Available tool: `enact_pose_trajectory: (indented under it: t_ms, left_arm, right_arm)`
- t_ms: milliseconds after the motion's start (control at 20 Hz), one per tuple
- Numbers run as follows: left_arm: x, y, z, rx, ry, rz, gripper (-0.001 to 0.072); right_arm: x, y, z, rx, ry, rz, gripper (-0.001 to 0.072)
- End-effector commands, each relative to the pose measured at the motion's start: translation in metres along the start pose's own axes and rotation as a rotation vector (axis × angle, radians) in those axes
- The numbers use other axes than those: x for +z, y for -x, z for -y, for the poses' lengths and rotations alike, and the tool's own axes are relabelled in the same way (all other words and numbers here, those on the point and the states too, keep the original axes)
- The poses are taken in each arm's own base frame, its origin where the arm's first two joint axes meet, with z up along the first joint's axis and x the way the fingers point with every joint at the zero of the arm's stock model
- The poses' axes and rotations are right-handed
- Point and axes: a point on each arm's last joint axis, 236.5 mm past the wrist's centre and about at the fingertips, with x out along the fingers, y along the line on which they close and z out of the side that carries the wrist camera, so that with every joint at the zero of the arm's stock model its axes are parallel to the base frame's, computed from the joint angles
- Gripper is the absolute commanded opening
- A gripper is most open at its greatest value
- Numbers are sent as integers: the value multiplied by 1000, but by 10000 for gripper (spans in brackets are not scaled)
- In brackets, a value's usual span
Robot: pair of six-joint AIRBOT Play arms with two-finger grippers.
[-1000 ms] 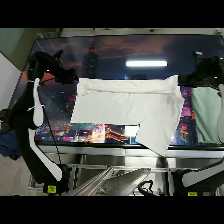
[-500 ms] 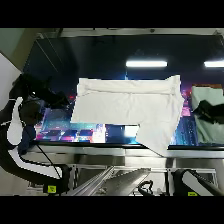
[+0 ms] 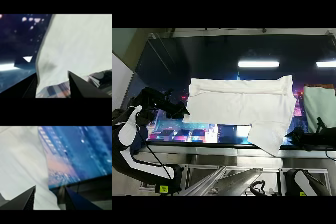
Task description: Fold the shirts.
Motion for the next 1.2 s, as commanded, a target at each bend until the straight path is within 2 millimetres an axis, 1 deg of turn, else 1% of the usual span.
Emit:
enact_pose_trajectory:
  t_ms: [0,100,150,200,250,300,350,450,500,550,600,650,700,750,900,950,1000,1050,1100,1150]
  left_arm:
    - [11,-11,11,8,-40,44,433]
    - [9,-17,19,14,-66,38,432]
    - [7,-18,22,15,-74,29,344]
    - [6,-19,22,14,-75,22,122]
    - [4,-18,23,12,-76,14,17]
    - [3,-17,22,9,-73,9,16]
    - [2,-13,21,12,-72,10,16]
    - [0,1,16,30,-75,27,15]
    - [-4,7,8,64,-67,26,15]
    - [-11,15,-5,105,-47,23,15]
    - [-20,21,-15,132,-29,20,15]
    - [-29,24,-21,143,-19,14,15]
    - [-37,27,-27,147,-4,7,15]
    - [-47,29,-34,154,11,-3,15]
    - [-68,29,-43,140,58,-21,15]
    - [-72,28,-43,138,60,-25,15]
    - [-71,30,-42,137,58,-20,15]
    - [-65,34,-36,131,46,-3,15]
    - [-54,41,-29,141,15,29,15]
    - [-39,50,-19,152,-10,72,15]
  right_arm:
    - [-3,-24,8,4,-20,-28,413]
    - [-6,-39,3,8,3,-68,409]
    - [-8,-45,-2,18,18,-84,380]
    - [-9,-49,-9,32,39,-95,337]
    - [-7,-50,-14,36,63,-100,314]
    - [-4,-49,-18,36,93,-93,127]
    - [2,-44,-23,42,107,-82,29]
    - [9,-32,-30,34,156,-61,15]
    - [10,-26,-26,3,155,-55,14]
    - [7,-21,-13,-62,138,-55,14]
    - [1,-14,3,-141,114,-72,14]
    - [-8,-6,19,-215,95,-93,14]
    - [-15,1,28,-260,86,-103,14]
    - [-19,7,31,-281,84,-99,14]
    - [-22,19,20,-257,113,-55,14]
    - [-19,21,14,-237,120,-27,14]
    - [-8,23,3,-205,152,24,14]
    - [9,28,-16,-150,205,86,14]
    - [29,36,-33,-113,248,144,14]
    - [47,42,-46,-98,274,183,14]
